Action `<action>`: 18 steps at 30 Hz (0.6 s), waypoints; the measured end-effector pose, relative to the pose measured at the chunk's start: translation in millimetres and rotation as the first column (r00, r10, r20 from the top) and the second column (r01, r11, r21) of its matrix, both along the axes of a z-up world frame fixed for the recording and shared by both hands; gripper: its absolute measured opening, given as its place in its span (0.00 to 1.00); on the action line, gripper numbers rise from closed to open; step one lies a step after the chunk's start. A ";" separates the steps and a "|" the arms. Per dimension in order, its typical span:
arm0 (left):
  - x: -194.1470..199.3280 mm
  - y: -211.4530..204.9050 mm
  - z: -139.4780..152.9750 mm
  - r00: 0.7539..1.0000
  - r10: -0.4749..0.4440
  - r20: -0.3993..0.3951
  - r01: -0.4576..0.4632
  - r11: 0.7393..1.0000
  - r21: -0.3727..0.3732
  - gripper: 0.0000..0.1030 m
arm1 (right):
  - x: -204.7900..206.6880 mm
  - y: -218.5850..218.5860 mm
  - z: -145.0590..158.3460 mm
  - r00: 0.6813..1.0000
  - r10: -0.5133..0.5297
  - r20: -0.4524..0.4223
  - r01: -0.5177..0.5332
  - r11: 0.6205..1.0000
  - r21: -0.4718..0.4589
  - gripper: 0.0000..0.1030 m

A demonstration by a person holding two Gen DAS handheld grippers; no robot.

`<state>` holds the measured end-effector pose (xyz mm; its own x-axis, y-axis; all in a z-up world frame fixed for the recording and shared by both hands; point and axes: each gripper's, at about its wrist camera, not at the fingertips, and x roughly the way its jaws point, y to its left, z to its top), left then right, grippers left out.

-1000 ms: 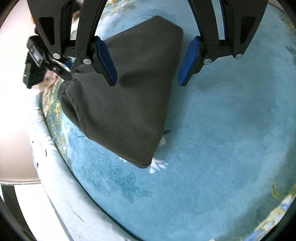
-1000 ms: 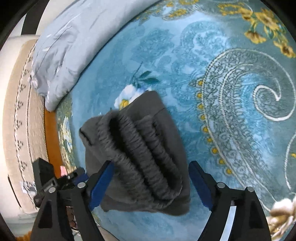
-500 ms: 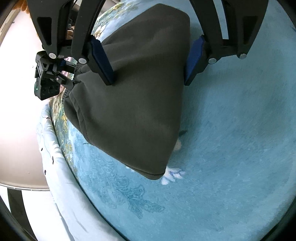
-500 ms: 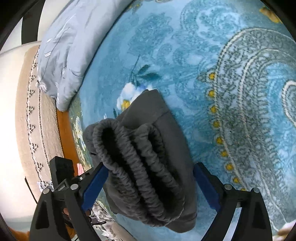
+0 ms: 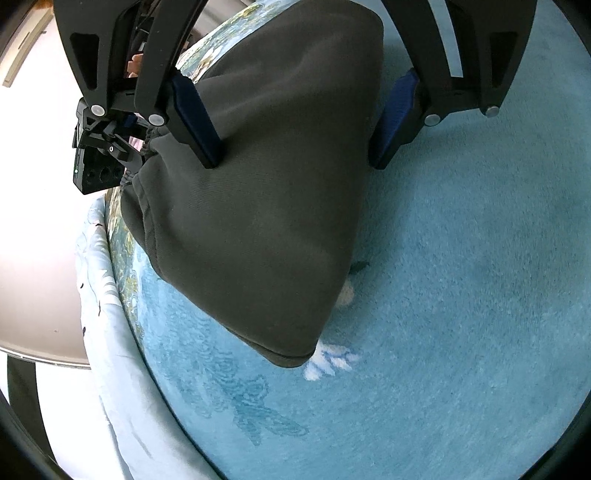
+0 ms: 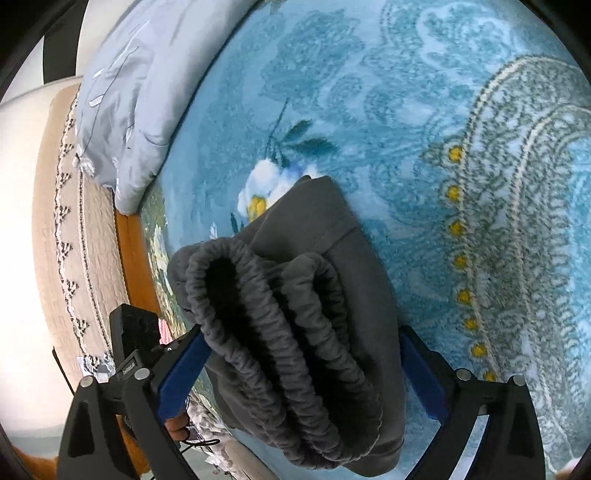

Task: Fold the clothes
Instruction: 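Grasp the folded sweatpants with both tools and lift them off the blanket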

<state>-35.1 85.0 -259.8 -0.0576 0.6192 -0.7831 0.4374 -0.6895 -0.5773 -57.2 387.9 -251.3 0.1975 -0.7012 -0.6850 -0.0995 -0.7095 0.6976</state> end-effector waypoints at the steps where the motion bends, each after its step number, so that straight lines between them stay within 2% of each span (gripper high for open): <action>1: -0.7 0.8 0.4 1.000 0.001 0.003 -0.001 1.000 -0.005 0.80 | -0.2 -0.7 0.6 1.000 -0.001 0.003 0.001 1.000 0.006 0.97; 9: -11.0 14.2 12.4 1.000 -0.023 -0.002 0.023 0.998 -0.053 0.79 | 2.3 -4.5 13.6 1.000 -0.016 0.013 0.016 0.999 0.052 0.95; 11: -11.9 18.2 15.5 0.999 -0.037 -0.003 0.037 0.997 -0.069 0.76 | 4.3 -3.6 18.3 1.000 -0.027 0.009 0.026 0.998 0.060 0.92; 13: -11.9 19.9 19.8 0.999 -0.036 -0.006 0.035 0.997 -0.073 0.72 | 6.7 -1.5 25.7 0.999 -0.036 0.001 0.036 0.997 0.067 0.85; 18: -7.1 22.4 41.0 0.998 -0.032 -0.048 0.029 0.997 -0.076 0.62 | 14.9 3.9 52.8 0.999 -0.026 -0.044 0.029 0.998 0.051 0.73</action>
